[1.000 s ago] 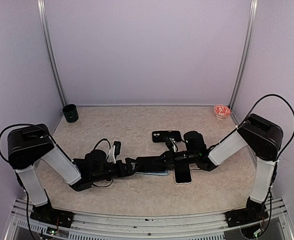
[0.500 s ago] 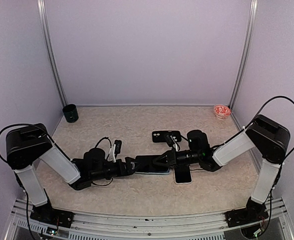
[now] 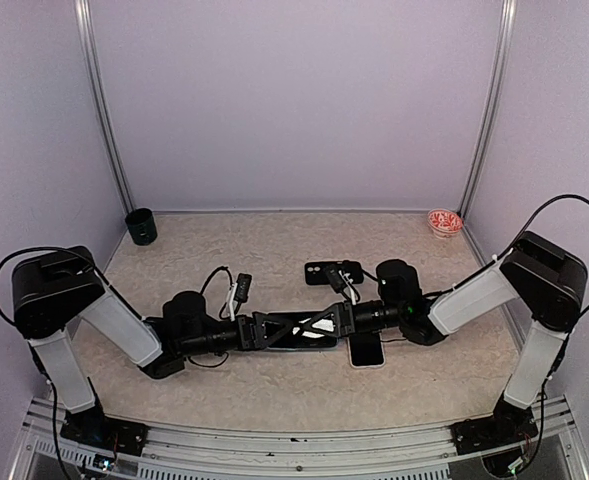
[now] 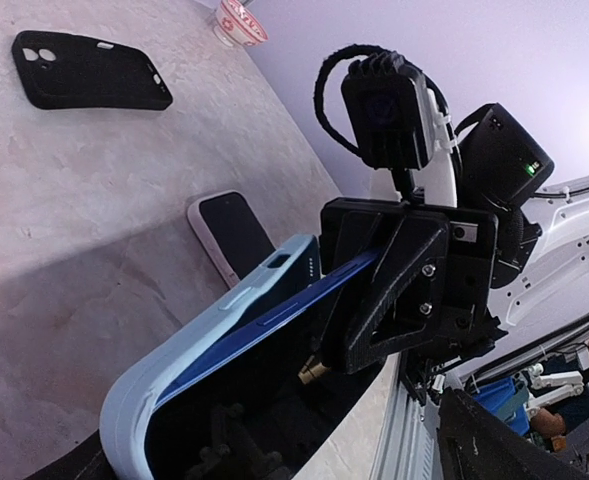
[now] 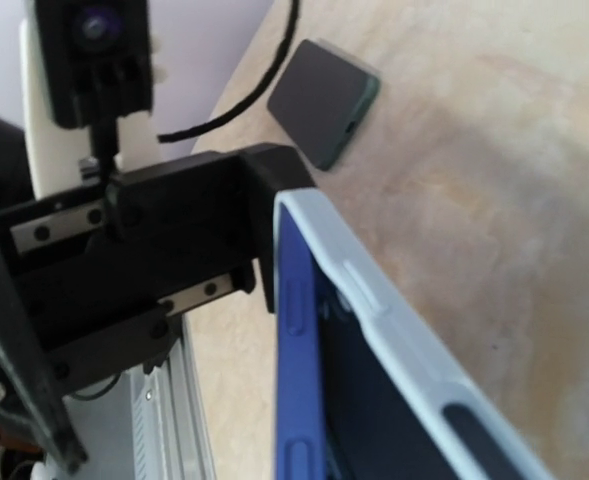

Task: Put the phone into the phone case
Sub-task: Pass from the right arm to the left

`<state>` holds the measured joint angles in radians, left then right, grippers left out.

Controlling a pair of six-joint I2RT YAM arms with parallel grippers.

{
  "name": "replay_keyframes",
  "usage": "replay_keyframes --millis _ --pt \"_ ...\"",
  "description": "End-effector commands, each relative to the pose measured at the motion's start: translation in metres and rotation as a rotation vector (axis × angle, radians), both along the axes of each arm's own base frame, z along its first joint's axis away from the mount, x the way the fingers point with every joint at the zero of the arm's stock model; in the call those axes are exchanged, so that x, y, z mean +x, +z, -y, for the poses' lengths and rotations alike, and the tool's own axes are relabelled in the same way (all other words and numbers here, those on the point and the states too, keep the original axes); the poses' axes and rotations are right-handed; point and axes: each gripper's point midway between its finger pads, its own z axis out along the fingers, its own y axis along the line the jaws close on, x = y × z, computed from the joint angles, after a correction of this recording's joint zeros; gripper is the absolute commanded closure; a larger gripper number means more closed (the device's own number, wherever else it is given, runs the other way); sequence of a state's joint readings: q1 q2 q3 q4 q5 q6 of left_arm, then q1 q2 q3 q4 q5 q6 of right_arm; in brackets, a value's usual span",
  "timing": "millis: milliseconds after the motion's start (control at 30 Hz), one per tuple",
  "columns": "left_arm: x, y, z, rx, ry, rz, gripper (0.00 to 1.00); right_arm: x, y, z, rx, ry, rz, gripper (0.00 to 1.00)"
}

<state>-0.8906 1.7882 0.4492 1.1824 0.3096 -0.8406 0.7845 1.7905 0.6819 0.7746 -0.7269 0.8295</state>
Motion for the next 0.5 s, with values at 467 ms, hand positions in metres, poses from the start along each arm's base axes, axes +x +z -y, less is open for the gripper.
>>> replay_keyframes --millis 467 --pt "-0.024 0.027 0.016 -0.149 -0.161 0.063 0.33 -0.022 0.029 -0.014 0.086 0.101 0.149 1.0"
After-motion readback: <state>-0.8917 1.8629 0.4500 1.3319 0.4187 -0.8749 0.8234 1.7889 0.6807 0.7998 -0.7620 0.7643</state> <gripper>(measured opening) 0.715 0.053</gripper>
